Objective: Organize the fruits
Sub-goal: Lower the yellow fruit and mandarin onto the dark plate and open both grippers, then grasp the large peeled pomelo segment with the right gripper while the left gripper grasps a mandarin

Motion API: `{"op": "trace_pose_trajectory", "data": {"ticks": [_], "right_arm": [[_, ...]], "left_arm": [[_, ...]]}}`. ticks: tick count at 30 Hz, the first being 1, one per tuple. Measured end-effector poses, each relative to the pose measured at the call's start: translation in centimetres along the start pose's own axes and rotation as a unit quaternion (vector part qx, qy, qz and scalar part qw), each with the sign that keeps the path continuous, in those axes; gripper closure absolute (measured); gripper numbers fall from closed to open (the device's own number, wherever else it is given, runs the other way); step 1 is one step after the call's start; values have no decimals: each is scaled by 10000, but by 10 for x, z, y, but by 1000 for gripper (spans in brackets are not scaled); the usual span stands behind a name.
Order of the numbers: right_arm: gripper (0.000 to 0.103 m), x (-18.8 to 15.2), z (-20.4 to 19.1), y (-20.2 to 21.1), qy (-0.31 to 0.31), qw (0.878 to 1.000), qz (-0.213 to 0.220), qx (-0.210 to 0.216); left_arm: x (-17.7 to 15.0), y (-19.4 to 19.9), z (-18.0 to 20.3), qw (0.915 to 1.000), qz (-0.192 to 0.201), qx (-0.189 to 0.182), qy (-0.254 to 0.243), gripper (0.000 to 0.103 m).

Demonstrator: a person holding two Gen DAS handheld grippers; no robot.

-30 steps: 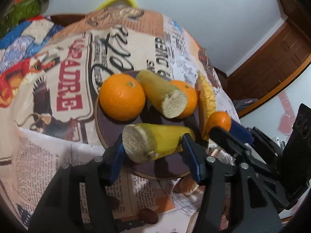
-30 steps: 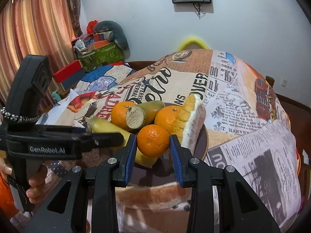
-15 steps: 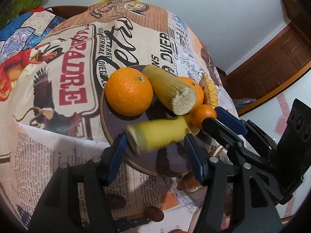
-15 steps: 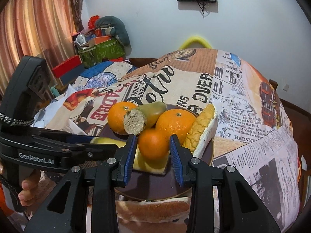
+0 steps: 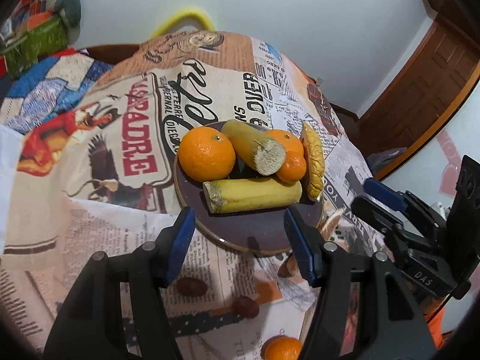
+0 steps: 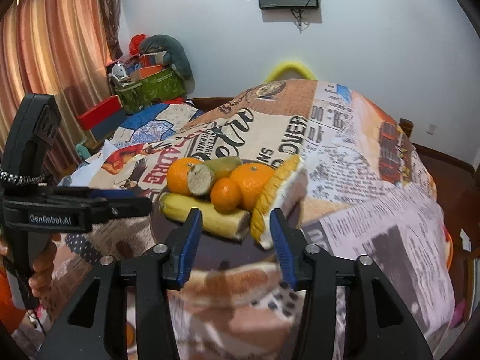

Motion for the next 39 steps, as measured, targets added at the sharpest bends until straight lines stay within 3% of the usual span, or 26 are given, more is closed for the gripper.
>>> {"op": "trace_pose_trajectory", "data": {"ticks": [5, 10, 14, 19, 36, 39], "right_arm": [[55, -13, 3, 17, -111, 9999, -53, -90], [30, -26, 1, 25, -257, 9995, -52, -202], [23, -36, -7, 22, -283, 9992, -149, -221], [3, -49, -17, 10, -375, 9987, -262, -218], [1, -65, -29, -50, -513, 9929, -1075, -54], [7, -67, -29, -51, -608, 9915, -1151, -72]], "left_arm": [[-7, 18, 1, 9997, 147, 144, -152, 42], [-15, 32, -4, 9986, 278, 350, -278, 42], [-21, 39, -11, 9972, 353, 536, -382, 42], [-27, 40, -23, 9948, 425, 789, -494, 42], [-38, 18, -56, 9945, 254, 972, -300, 42], [-40, 17, -53, 9939, 261, 1005, -365, 42]]}}
Point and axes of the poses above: each gripper's, at about its wrist camera, not at the fingertips, and y roughly against the way its jaws point, z to its right, x to its top, the point moved 10 cm from there along -y, roughly the way its jaws point, and after that the axes turned 8 degrees about y, right-handed, at the moved point
